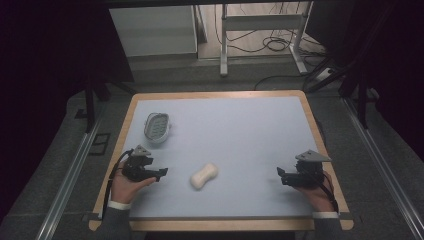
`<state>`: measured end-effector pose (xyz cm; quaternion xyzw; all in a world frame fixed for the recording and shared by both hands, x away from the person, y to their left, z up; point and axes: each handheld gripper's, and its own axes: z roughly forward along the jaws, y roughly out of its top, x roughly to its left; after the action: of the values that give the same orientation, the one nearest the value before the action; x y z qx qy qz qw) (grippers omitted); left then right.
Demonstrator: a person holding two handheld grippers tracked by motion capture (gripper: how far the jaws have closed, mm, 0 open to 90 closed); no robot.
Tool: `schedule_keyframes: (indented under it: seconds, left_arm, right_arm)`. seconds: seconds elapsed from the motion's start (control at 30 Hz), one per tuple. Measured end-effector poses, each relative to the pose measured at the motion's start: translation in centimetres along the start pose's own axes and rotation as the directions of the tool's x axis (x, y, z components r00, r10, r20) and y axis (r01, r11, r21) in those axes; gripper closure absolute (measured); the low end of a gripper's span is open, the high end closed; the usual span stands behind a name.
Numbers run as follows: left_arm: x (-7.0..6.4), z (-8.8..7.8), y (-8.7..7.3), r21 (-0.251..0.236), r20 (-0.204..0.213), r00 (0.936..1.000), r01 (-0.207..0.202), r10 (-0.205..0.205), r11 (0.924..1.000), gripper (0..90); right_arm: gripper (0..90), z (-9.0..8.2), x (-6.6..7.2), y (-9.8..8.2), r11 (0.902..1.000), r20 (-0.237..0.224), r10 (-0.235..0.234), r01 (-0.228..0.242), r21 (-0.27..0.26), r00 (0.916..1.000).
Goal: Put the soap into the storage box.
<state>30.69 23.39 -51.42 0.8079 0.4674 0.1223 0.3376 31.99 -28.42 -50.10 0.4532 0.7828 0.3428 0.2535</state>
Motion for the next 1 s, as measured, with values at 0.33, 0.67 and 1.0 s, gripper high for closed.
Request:
schedule_keyframes:
  seconds: [0.33,0.67,1.0]
  left_arm:
    - [-0.7,-0.4,0.5,-0.004,-0.006,1.0000,-0.007,0.007,1.0000,25.5]
    - [-1.7,-1.2,1.7,0.025,-0.011,0.9991,-0.042,0.042,0.9988,26.3]
    - [-2.6,-1.7,3.4,0.025,0.017,0.9967,-0.079,0.079,0.9965,26.2]
  right_arm:
    - [7.2,-0.6,-0.8,-0.2,0.9989,-0.014,0.043,-0.043,-0.019,0.9990]
    - [7.3,-0.7,-1.4,-0.5,0.9984,-0.004,0.055,-0.055,-0.014,0.9985]
    - [7.2,-0.9,-1.3,-0.4,0.9986,0.011,0.049,-0.049,-0.017,0.9987]
